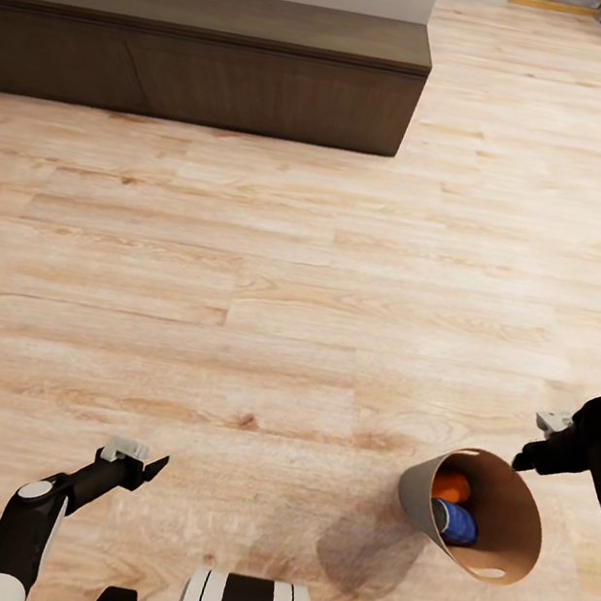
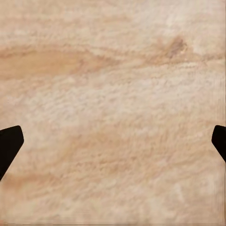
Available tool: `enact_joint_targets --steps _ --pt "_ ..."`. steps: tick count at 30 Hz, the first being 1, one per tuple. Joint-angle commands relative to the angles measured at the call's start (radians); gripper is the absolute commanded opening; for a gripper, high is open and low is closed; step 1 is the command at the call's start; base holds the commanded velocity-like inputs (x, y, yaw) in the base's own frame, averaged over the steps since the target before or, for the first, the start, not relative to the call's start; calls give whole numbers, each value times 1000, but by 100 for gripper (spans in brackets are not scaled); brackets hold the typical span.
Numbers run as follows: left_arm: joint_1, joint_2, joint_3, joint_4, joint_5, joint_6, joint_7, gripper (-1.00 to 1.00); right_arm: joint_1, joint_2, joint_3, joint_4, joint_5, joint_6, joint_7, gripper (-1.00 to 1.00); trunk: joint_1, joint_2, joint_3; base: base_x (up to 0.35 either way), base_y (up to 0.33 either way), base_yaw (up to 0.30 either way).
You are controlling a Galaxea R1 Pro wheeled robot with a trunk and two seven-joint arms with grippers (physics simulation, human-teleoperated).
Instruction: Put the three can of soda from the living room inside the tash can in the kitchen.
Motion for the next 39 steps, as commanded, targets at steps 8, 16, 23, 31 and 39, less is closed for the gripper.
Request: enact_joint_targets --steps 8,16,23,31,39 --pt "0 0 0 67 1 -1 2 100 189 0 -7 -231 -2 0 9 100 -31 56 25 0 0 0" --pt "0 1 0 79 0 0 31 100 317 3 -9 -370 -3 0 9 100 -61 112 50 0 0 0" --pt "-3 3 -2 91 -8 17 58 100 428 8 -51 -438 -5 0 11 100 -88 161 72 0 0 0" --pt "-7 53 -5 101 -14 97 87 100 552 17 -99 -471 -15 0 7 100 -119 217 97 0 0 0" --pt "-4 138 -4 191 -13 130 99 100 722 175 -274 -526 -20 -147 -1 100 -150 273 122 0 0 0"
